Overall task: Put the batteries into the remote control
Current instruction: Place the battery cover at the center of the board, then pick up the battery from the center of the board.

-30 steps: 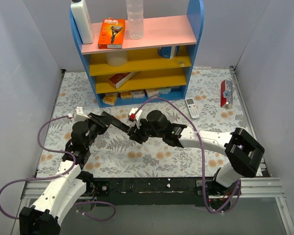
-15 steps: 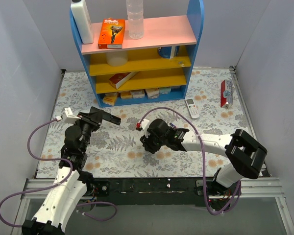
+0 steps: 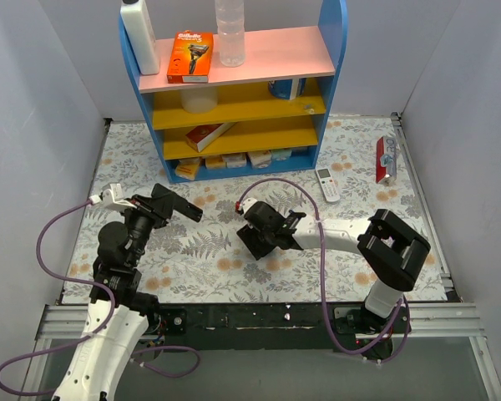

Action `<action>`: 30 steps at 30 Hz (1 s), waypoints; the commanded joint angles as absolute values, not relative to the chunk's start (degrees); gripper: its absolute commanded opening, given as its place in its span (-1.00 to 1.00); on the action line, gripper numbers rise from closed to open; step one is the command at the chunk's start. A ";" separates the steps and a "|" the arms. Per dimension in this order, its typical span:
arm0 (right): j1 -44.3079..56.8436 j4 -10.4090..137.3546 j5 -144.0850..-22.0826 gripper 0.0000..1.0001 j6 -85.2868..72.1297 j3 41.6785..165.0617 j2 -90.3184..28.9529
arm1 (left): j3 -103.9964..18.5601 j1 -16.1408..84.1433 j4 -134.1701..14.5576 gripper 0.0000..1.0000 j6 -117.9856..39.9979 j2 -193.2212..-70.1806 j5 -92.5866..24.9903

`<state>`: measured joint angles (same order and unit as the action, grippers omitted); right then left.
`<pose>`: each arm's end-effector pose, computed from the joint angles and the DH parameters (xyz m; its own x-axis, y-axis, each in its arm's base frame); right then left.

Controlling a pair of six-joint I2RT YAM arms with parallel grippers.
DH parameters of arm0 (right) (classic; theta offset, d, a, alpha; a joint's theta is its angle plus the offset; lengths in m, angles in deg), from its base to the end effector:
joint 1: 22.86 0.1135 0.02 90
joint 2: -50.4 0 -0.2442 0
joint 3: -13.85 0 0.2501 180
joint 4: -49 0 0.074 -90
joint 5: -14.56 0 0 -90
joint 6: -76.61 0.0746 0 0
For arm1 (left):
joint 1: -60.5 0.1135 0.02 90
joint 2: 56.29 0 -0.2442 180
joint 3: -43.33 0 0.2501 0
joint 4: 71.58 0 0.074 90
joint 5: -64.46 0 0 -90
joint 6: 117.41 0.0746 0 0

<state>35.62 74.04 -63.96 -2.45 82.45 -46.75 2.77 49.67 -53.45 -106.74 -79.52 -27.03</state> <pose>0.1995 0.2969 0.1179 -0.5599 -0.5572 -0.6132 -0.6797 0.7321 -0.0446 0.1793 -0.0363 0.2822 -0.2122 -0.9596 -0.1848 0.0260 0.1835 -0.9827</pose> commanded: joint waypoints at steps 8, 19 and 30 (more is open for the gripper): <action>35.50 80.28 -59.90 0.96 1.81 85.74 -40.67 | 0.53 49.60 -51.99 -1.00 -100.02 -80.20 -35.19; 26.20 81.51 -60.13 0.79 5.85 86.36 -34.33 | -2.71 47.49 -50.50 -1.00 -94.93 -82.57 -35.47; 18.81 82.39 -61.82 0.05 3.15 90.05 -41.09 | -1.22 47.23 -48.21 -1.00 -94.12 -81.26 -33.27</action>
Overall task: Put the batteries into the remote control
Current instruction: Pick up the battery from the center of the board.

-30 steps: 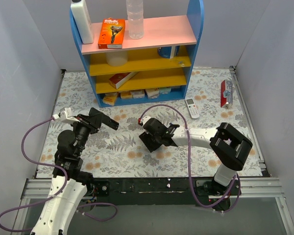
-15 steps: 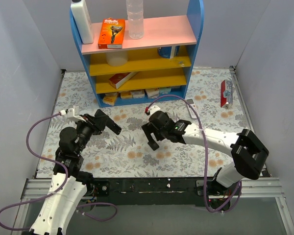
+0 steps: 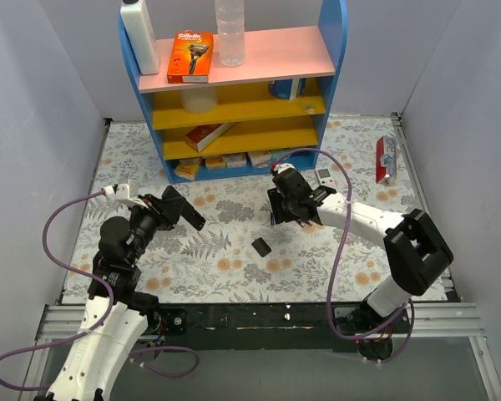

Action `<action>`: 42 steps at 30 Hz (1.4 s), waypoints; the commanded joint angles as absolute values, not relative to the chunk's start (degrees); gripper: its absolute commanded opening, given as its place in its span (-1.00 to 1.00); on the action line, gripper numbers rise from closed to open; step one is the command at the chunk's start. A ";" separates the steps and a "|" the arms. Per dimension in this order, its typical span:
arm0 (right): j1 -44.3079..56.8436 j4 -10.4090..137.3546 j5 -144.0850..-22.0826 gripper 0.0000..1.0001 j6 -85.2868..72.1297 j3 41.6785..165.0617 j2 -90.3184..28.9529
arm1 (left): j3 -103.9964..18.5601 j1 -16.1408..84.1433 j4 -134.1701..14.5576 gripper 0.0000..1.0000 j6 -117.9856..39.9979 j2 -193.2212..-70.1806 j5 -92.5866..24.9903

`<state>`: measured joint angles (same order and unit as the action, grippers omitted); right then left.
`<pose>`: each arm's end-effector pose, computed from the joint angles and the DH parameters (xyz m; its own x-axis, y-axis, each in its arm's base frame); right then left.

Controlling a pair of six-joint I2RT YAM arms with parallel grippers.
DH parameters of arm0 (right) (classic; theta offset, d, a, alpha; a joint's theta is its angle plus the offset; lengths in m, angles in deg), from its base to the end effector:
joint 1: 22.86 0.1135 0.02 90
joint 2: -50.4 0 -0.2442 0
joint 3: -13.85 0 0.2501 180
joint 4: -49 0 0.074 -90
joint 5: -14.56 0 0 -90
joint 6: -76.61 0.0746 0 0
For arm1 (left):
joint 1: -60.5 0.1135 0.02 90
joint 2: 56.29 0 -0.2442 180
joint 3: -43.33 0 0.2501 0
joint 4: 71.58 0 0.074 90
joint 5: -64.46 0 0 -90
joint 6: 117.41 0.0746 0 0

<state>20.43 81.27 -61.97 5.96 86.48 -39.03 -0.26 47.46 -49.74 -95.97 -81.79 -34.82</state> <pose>0.2689 0.2294 0.1747 -0.7030 -0.2196 -0.6764 -0.3421 0.9383 0.0510 0.1772 -0.0534 0.2866 -0.3765 -0.8557 -0.3549 0.0794 0.3519 -0.9327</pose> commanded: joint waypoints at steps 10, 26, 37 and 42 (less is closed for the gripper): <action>14.32 86.08 -61.03 -0.06 -6.88 94.62 -47.33 | -0.96 47.23 -47.86 -1.00 -94.12 -81.43 -33.80; 13.18 86.78 -63.14 -0.08 -11.90 98.31 -54.36 | -0.87 47.23 -48.03 -1.00 -93.95 -82.05 -34.33; 12.39 86.52 -63.58 -0.16 -13.22 98.84 -56.21 | -0.87 47.23 -48.21 -1.00 -93.77 -82.57 -34.50; 11.68 85.73 -64.63 -0.22 -13.22 98.31 -56.56 | -0.87 47.32 -48.30 -1.00 -93.77 -82.84 -34.68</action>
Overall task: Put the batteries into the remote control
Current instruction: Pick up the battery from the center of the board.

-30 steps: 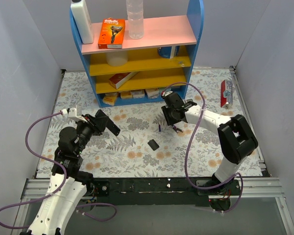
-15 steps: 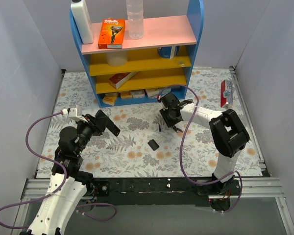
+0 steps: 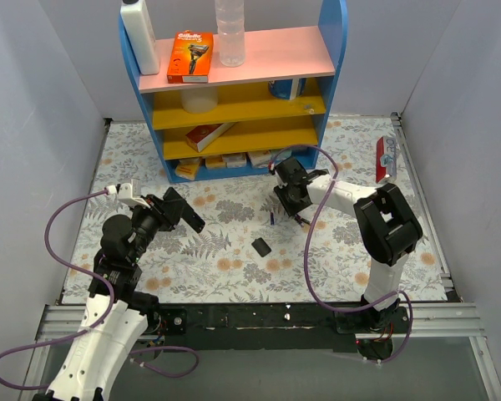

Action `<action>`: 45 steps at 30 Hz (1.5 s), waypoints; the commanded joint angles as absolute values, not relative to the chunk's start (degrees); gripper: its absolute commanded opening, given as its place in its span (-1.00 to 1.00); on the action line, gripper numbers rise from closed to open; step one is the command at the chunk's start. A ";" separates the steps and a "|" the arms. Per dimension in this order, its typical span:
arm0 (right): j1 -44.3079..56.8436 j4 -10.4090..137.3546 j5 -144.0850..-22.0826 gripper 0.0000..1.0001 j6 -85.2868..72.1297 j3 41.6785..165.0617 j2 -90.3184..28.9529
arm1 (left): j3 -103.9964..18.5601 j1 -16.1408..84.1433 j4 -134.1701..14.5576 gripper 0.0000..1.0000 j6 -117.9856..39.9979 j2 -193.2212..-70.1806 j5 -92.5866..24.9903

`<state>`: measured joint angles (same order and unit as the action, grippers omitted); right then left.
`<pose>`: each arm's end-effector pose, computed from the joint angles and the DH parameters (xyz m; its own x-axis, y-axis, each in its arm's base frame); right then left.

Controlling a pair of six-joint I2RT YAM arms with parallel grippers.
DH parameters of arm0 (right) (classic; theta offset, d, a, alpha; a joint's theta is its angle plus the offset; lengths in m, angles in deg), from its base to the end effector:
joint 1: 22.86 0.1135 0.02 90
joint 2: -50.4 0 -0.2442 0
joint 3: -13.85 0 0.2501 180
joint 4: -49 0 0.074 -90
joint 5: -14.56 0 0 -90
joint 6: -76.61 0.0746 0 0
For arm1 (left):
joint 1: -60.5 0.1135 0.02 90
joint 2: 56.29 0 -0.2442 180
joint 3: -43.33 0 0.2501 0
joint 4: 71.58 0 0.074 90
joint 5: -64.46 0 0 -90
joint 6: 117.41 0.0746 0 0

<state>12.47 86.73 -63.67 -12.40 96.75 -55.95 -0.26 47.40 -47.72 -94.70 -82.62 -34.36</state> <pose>0.3262 0.2126 0.1195 -0.7231 -0.4918 -0.4851 -0.4735 0.8642 -0.1704 0.1793 -0.0535 0.2790 -0.3867 -0.8459 -0.3673 0.0405 0.3823 -0.9232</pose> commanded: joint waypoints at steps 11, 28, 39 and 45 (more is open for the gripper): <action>9.75 83.45 -67.36 -0.42 -15.85 98.14 -57.97 | -0.78 47.23 -48.56 -1.00 -93.86 -83.54 -35.12; 9.05 80.28 -68.85 -0.97 -15.24 97.36 -50.52 | 0.79 47.23 -53.20 -1.00 -97.72 -85.38 -39.85; 14.22 66.95 -76.74 -0.97 -13.83 87.78 -28.21 | 8.53 47.23 -74.48 -1.00 -106.76 -89.25 -47.41; 20.80 56.21 -81.07 -0.97 -10.06 80.14 -17.21 | 12.56 47.23 -91.15 -1.00 -116.95 -94.60 -52.77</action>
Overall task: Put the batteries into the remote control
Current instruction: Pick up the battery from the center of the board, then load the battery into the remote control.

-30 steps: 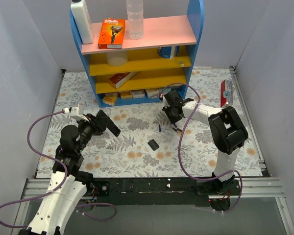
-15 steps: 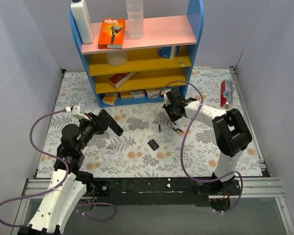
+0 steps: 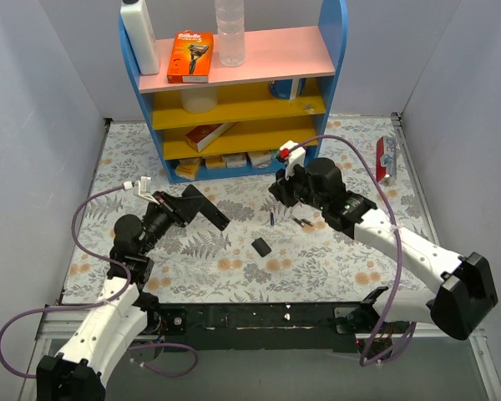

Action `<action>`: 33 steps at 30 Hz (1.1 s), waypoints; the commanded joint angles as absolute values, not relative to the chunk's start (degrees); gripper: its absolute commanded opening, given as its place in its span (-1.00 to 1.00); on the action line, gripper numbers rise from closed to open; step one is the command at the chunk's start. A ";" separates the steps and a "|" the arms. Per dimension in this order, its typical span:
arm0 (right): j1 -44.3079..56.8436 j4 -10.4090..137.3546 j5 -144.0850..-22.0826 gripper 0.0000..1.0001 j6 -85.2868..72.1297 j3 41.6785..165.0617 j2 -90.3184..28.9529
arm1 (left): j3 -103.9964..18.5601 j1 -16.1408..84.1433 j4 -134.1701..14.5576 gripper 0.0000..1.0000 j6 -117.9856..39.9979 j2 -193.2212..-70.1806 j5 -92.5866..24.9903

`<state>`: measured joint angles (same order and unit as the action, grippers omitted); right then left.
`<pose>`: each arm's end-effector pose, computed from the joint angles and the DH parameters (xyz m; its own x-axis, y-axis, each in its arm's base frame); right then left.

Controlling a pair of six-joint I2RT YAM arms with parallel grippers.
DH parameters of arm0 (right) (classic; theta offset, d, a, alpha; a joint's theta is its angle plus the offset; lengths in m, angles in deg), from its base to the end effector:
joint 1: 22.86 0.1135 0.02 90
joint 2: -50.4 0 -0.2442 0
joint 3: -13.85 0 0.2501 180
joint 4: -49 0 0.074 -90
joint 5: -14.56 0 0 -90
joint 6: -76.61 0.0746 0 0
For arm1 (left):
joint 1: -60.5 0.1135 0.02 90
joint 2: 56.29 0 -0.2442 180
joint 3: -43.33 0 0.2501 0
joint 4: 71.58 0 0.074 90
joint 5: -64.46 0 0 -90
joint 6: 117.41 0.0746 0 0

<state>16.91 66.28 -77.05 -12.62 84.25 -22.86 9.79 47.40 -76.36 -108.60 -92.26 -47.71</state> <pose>0.2592 0.2184 0.2837 -0.2735 -0.2101 -0.9386 -0.6561 0.7543 0.0223 0.2032 -0.0762 0.2522 -0.5642 -0.8083 -0.1683 0.1279 0.1159 -0.9850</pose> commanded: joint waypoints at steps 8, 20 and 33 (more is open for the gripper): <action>28.99 43.29 -79.31 -0.97 -6.19 74.15 -10.60 | 19.07 47.23 -105.94 -1.00 -125.58 -98.66 -55.16; 37.87 32.21 -77.73 -0.97 -4.87 71.77 -14.11 | 20.84 47.23 -107.63 -1.00 -129.10 -95.15 -54.19; 41.56 31.77 -78.25 -0.97 -6.36 73.79 -18.24 | 21.71 47.23 -105.78 -1.00 -131.21 -94.09 -51.99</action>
<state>40.71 35.83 -78.47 -5.73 71.88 -17.72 20.98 47.35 -105.51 -130.59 -94.31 -53.11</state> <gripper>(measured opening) 0.163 0.165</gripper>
